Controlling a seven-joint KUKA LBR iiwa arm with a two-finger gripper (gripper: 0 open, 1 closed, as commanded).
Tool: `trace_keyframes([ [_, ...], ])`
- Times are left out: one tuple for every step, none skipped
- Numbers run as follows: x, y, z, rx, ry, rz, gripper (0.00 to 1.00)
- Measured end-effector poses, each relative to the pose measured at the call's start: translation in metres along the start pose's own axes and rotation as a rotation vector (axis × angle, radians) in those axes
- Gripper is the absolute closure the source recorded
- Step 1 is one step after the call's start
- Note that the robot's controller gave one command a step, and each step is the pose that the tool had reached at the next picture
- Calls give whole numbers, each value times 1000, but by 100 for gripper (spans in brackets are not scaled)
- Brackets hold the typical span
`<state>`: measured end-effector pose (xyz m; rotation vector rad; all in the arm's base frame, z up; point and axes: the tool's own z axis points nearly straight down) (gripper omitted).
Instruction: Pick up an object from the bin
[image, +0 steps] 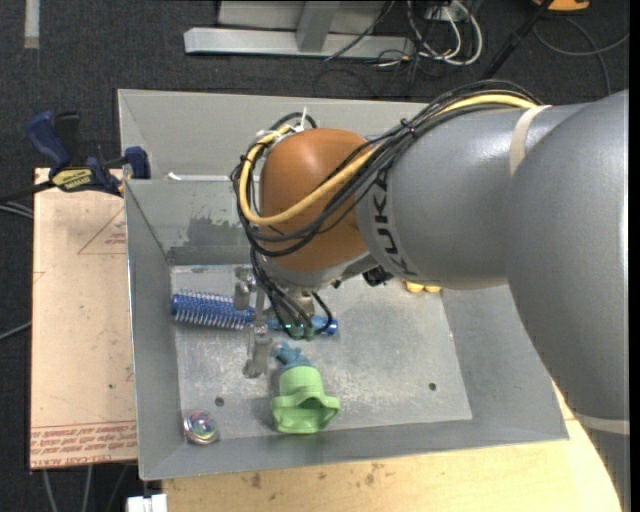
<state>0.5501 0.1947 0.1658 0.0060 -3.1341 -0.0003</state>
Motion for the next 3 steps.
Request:
trace_keyframes([
  [-49,-22,97,-1,-10,63,0],
  [-47,-21,94,-2,-7,61,100],
  [-47,-54,-104,-2,-17,43,100],
])
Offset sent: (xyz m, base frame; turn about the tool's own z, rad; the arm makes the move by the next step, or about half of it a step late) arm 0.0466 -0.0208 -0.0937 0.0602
